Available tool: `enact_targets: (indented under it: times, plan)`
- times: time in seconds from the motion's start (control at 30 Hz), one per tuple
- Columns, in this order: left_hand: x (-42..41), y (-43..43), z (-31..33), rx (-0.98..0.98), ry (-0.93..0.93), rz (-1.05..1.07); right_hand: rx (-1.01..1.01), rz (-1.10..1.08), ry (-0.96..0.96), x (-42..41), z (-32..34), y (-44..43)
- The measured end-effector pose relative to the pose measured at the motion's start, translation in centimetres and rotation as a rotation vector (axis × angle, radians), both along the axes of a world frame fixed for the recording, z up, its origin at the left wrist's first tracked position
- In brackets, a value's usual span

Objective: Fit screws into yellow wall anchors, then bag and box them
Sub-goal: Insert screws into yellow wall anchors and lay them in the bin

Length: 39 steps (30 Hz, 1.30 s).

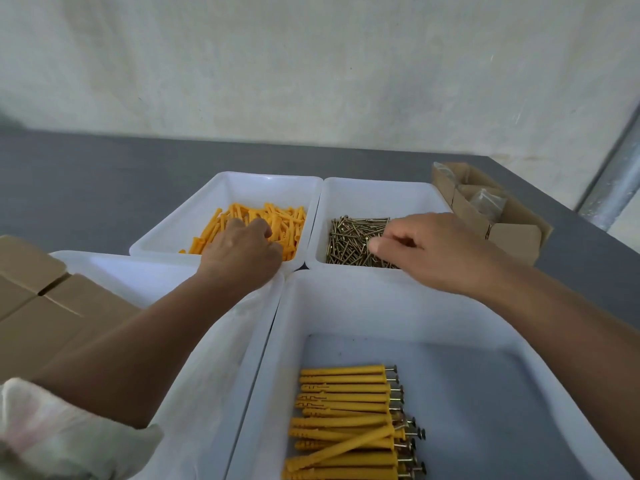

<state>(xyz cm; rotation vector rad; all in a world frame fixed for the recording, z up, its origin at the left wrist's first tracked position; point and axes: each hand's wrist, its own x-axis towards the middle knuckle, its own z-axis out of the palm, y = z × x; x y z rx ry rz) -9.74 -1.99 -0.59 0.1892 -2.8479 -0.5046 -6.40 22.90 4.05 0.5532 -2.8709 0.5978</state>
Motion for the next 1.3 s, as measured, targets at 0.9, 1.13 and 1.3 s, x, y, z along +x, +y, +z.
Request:
enact_targets:
  times: [0.9,1.13,1.3]
  plan:
    - [0.3,-0.1,0.8,-0.096,0.002,-0.086,0.281,-0.216,-0.436,-3.0,-3.3,1.3]
    - [0.9,0.0,1.4,-0.023,-0.070,-0.145,0.279,-0.236,-0.410,-3.1,-3.5,1.4]
    - [1.2,0.5,1.8,0.100,-0.006,-0.152,0.197,-0.189,-0.394,-2.7,-3.3,1.6]
